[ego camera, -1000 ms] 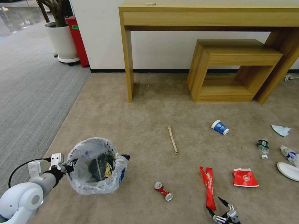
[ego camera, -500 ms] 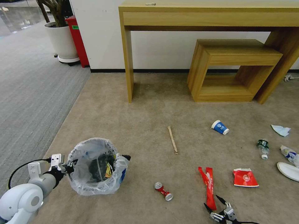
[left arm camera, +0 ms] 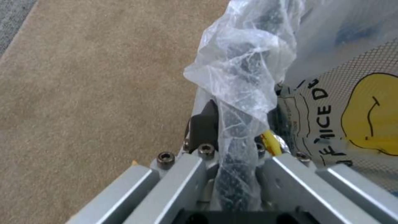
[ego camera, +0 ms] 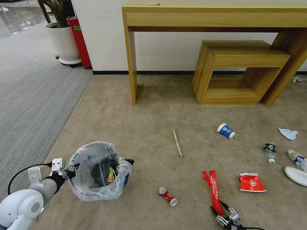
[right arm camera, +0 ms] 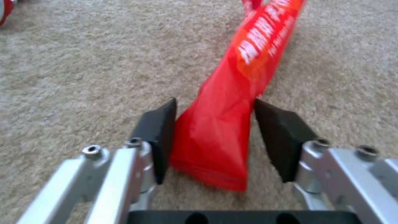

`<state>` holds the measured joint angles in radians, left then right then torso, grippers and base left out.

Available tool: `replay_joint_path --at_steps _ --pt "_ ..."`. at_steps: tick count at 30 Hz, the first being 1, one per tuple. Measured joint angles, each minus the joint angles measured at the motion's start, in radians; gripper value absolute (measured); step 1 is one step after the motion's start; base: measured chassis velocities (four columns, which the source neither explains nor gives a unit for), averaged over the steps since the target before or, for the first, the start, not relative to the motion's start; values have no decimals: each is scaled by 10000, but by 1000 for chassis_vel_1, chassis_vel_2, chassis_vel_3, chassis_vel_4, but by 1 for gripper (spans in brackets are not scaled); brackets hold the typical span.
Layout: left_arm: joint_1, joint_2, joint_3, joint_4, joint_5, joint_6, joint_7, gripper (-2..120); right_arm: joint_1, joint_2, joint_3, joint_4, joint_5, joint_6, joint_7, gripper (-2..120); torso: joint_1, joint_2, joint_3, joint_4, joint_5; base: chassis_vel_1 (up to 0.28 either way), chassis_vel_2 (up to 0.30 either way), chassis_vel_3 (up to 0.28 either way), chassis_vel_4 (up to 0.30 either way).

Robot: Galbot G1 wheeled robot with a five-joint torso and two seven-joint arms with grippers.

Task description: Pick up the trash bin and place the garbage on the floor into it.

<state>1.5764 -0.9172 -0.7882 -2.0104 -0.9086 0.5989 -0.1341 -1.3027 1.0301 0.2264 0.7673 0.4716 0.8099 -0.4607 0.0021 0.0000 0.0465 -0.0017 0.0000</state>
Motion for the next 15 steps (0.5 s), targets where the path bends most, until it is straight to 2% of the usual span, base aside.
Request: replay_joint_path --at_steps 3,4,11,15 --pt "3 -10 0 -18 -1 0 -10 0 -6 0 7 2 0 0 0 44 0 0 0 0 0 0 0 0 0" --pt "5 -17 0 -36 -5 0 -16 0 -10 0 15 4 0 0 0 39 0 0 0 0 0 0 0 0 0" --pt "61 -24 -28 -111 -20 0 -33 0 -22 0 31 14 0 0 1 36 0 0 0 0 0 0 0 0 0" --pt "83 -70 -33 -105 21 -1 -27 0 -20 -18 42 33 -43 1 49 26 0 0 0 0 0 0 0 0 0"
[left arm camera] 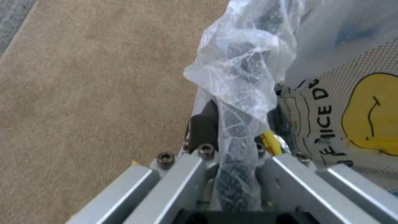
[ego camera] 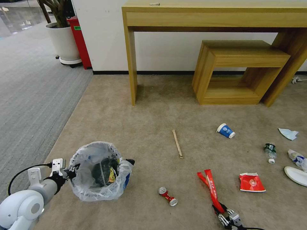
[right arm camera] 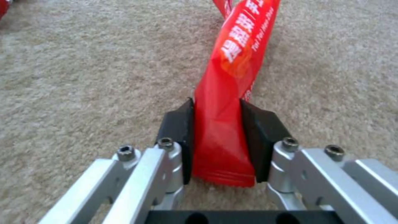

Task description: Pick up the trash bin and place the garbage on the floor into it.

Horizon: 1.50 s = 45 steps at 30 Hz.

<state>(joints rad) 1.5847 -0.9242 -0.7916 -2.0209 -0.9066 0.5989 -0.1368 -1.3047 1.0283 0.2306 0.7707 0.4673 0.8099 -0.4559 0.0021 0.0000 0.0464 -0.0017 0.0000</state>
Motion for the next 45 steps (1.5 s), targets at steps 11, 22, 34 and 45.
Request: replay_joint_path --at_steps 11,22,34,45 --pt "159 3 -86 6 23 -53 61 0 89 -29 11 -70 -73 6 37 6 0 0 0 0 0 0 0 0 0" --pt "119 -53 -42 58 83 -60 73 0 86 -79 31 -64 -24 11 3 0 0 0 0 0 1 0 0 0 0" --pt "69 -98 11 270 242 -72 109 0 -159 -292 260 331 337 14 -208 0 0 0 0 0 0 0 0 0 0" --pt "14 -132 19 347 298 -98 145 0 -262 -328 478 585 460 16 -212 0 0 0 0 0 0 0 0 0 0"
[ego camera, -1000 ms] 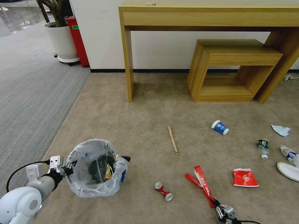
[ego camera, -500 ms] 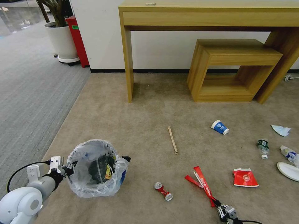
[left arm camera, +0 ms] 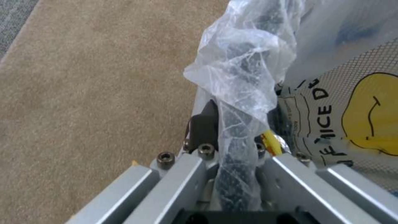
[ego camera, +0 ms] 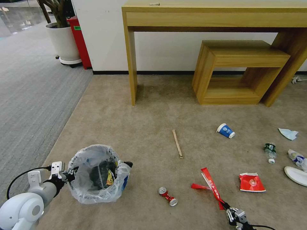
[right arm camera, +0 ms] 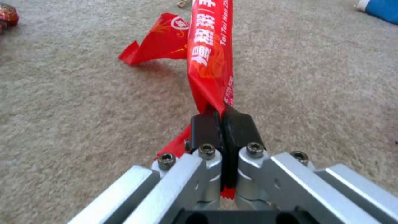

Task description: Pick up the trash bin and place the garbage on the floor into it.

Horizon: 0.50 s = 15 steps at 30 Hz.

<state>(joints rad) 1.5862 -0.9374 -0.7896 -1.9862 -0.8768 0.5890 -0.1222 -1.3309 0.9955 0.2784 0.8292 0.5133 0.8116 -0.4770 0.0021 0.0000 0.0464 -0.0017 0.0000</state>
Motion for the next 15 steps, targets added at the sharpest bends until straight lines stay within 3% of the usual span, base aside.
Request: replay_joint_path --at_steps 15 --pt "-209 93 60 241 -28 0 -7 0 -2 9 171 211 202 2 15 0 0 0 0 0 0 0 0 0 0"
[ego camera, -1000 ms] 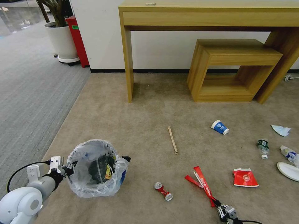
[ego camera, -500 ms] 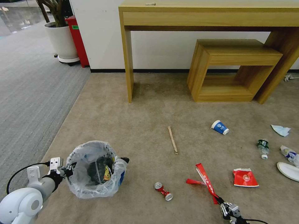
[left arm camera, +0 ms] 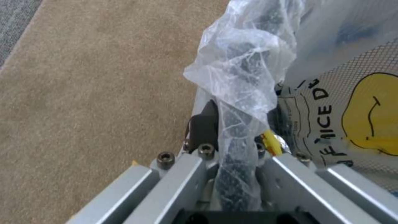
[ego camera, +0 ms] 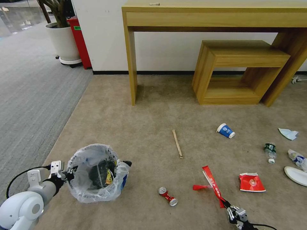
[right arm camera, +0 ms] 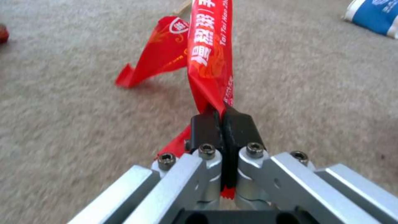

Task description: Pick up the trash bin and place the garbage on the floor into it.

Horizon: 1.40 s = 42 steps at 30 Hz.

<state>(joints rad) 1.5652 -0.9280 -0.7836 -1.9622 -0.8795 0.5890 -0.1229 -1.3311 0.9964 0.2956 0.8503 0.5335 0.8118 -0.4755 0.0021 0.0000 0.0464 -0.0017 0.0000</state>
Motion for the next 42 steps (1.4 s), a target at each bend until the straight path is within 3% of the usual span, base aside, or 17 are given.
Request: replay_joint_path --at_steps 13,42 --pt "-272 78 286 152 -35 34 -53 0 133 -154 165 638 300 0 36 0 0 0 0 -2 0 0 0 0 0" --pt "-516 90 748 308 62 62 -85 0 483 -880 -192 3397 1521 -36 721 0 0 0 0 0 0 0 0 0 0"
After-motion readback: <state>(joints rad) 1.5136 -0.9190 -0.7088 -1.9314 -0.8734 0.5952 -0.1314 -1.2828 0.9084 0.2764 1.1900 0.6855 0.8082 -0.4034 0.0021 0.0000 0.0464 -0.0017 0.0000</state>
